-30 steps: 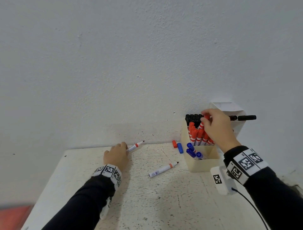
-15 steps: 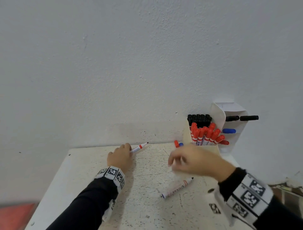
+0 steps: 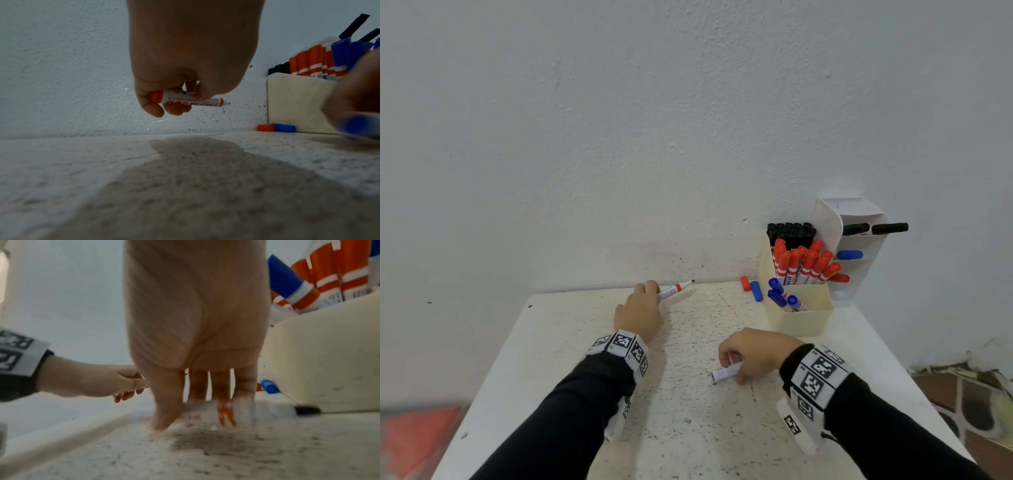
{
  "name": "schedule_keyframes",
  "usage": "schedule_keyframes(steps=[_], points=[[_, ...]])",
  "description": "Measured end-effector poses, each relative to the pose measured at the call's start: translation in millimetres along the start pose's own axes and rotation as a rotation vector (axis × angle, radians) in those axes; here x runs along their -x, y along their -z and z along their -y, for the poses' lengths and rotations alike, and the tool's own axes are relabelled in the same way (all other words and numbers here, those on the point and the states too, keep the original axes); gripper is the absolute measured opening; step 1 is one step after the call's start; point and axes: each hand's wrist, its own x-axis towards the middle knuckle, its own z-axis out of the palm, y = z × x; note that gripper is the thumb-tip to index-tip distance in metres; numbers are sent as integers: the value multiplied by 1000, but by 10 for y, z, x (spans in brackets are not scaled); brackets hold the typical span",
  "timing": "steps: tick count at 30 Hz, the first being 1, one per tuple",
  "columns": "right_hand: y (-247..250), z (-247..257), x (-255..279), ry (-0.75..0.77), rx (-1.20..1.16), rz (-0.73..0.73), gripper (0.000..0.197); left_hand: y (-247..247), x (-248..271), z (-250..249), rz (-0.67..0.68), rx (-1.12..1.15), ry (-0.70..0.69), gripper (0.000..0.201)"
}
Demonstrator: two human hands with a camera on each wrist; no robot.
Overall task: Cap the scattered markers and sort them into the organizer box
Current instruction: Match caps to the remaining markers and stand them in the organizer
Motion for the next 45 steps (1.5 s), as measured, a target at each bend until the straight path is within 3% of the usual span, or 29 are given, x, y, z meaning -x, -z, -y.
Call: schedule_keyframes(steps=[2, 7, 10, 20, 24, 34, 38, 41, 45], points=[[29, 15, -19, -35, -118, -102, 33, -29, 19, 2, -7, 25, -5, 20], [153, 56, -239, -148, -330, -550, 25, -87, 52, 8, 6, 70, 36, 26], [222, 39, -425, -242, -426, -668, 25, -103, 42, -6, -1, 71, 29, 25], [265, -140, -681, -476, -199, -537, 39, -150, 26, -66, 8, 72, -21, 25], [272, -201, -717, -484, -150, -475, 47, -140, 37, -70, 4, 81, -30, 25], [292, -183, -682, -528, -160, -545, 33, -139, 55, -94, 5, 84, -43, 26], [330, -182, -629, -502, -227, -659, 28, -130, 63, -98, -3, 86, -49, 26], [382, -134, -619, -351, -317, -786, 34, -124, 60, -103, -2, 92, -46, 27], [385, -11, -564, -147, -424, -750, 40, -118, 51, -114, -13, 82, -49, 29]])
